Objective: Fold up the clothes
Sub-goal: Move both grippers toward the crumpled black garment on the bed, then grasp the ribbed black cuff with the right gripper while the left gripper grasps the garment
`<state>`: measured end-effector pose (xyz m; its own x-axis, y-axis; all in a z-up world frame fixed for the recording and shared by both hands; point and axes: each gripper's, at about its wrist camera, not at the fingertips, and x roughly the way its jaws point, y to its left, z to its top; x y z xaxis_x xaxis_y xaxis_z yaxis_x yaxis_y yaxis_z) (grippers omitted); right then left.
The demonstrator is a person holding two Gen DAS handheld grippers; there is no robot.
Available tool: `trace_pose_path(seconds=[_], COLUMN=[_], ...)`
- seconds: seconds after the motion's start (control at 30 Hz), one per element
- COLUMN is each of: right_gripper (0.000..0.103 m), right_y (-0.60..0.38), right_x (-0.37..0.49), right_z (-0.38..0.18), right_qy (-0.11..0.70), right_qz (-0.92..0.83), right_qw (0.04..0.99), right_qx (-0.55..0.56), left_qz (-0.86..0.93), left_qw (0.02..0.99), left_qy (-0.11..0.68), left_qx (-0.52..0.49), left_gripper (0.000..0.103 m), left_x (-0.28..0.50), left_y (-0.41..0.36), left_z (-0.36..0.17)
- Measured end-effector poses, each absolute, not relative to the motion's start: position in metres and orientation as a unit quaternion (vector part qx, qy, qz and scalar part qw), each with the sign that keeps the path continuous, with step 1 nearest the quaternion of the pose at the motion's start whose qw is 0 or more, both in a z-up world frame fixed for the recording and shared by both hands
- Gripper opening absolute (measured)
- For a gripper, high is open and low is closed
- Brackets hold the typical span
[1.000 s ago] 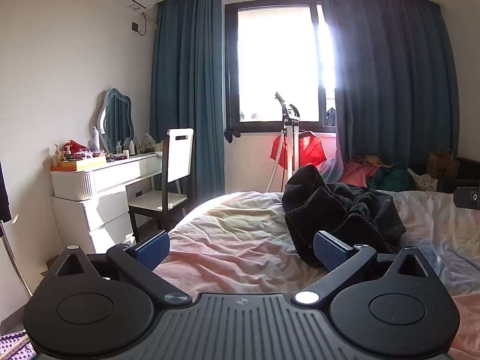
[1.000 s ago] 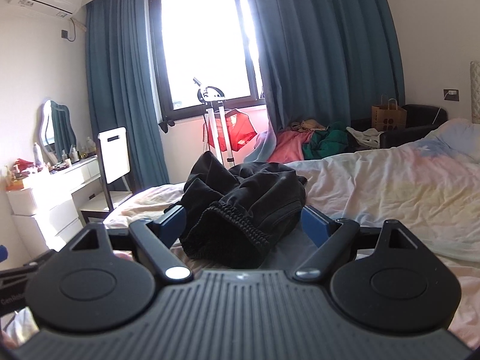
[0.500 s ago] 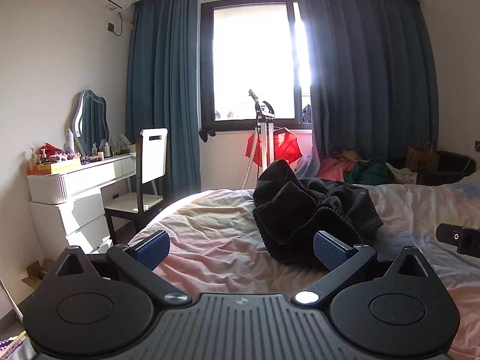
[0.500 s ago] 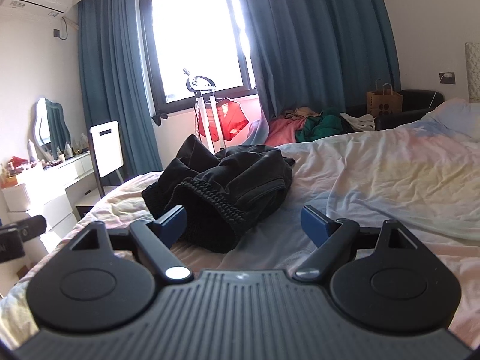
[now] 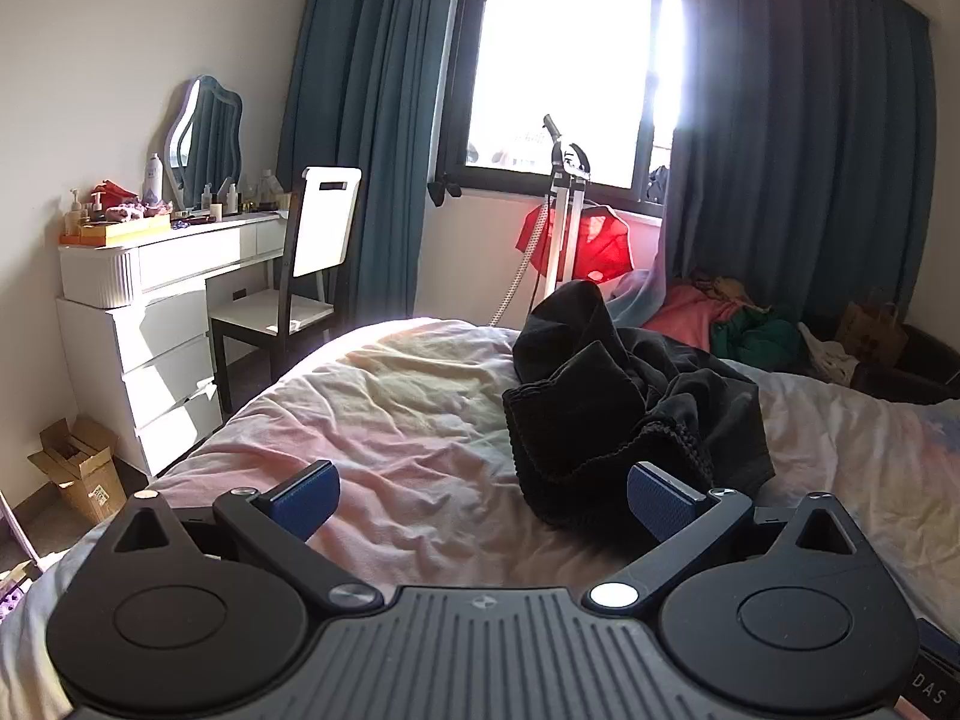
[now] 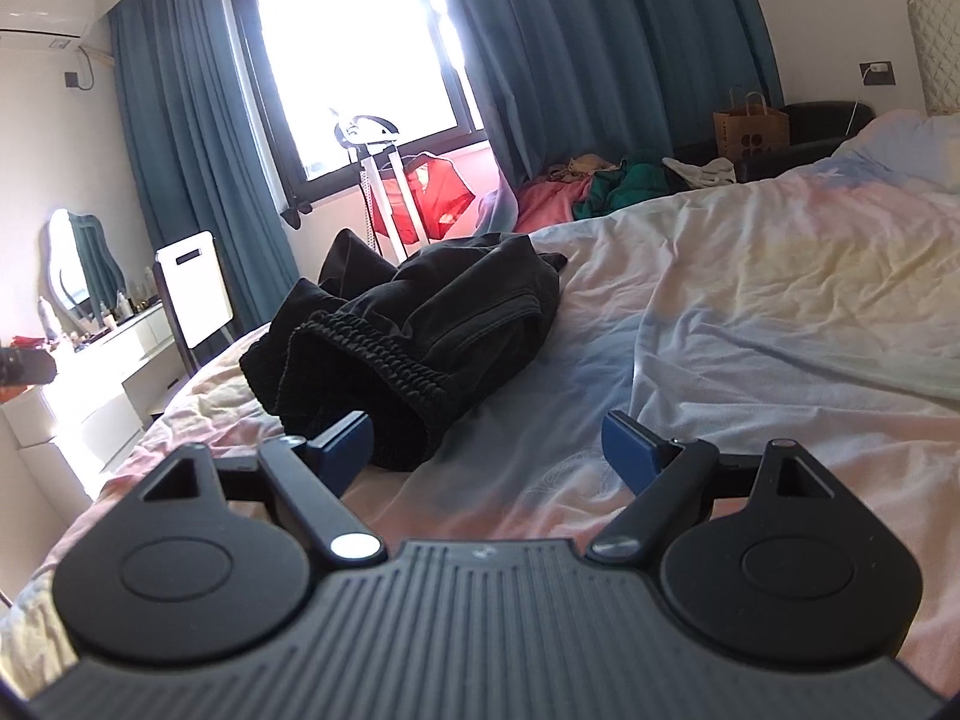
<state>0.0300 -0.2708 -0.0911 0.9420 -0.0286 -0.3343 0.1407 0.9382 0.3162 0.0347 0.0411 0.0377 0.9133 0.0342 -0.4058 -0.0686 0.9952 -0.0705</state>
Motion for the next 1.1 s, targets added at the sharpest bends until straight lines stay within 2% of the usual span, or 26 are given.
trace_pose_path(seconds=[0.23, 0.4, 0.47, 0.53, 0.6, 0.8, 0.87, 0.93, 1.0, 1.1], right_gripper=[0.085, 0.085, 0.087, 0.081, 0.082, 0.08, 0.071, 0.047, 0.032, 0.024], right_y=[-0.278, -0.284, -0.277, -0.267, -0.256, -0.219, -0.207, -0.2, -0.204, -0.212], right_x=[0.052, 0.062, 0.072, 0.093, 0.117, 0.2, 0.227, 0.245, 0.251, 0.242], right_z=[-0.111, -0.128, -0.133, -0.138, -0.143, -0.153, -0.153, -0.151, -0.145, -0.13], right_qy=[0.187, 0.223, 0.239, 0.255, 0.261, 0.227, 0.222, 0.22, 0.216, 0.204], right_qz=[-0.052, -0.048, -0.039, -0.021, -0.012, -0.058, -0.086, -0.13, -0.153, -0.172], right_qw=[0.966, 0.952, 0.949, 0.948, 0.946, 0.96, 0.966, 0.965, 0.962, 0.962], right_qx=[0.173, 0.207, 0.201, 0.189, 0.193, 0.151, 0.103, 0.065, 0.066, 0.06], left_qz=[0.003, -0.022, -0.027, -0.035, -0.04, 0.008, 0.013, 0.015, 0.015, 0.023], left_qw=[0.986, 0.982, 0.981, 0.977, 0.97, 0.954, 0.944, 0.931, 0.914, 0.887], left_qy=[0.153, 0.166, 0.168, 0.174, 0.177, 0.184, 0.193, 0.203, 0.221, 0.238], left_qx=[-0.069, -0.082, -0.092, -0.121, -0.159, -0.237, -0.267, -0.302, -0.34, -0.395], left_gripper=[0.103, 0.103, 0.103, 0.103, 0.103, 0.103, 0.103, 0.103, 0.103, 0.103], left_x=[0.05, 0.066, 0.069, 0.074, 0.08, 0.098, 0.103, 0.108, 0.111, 0.111], left_y=[0.023, 0.024, 0.034, 0.052, 0.075, 0.138, 0.152, 0.167, 0.18, 0.197], left_z=[0.018, 0.008, 0.005, 0.0, -0.009, -0.036, -0.043, -0.05, -0.058, -0.07])
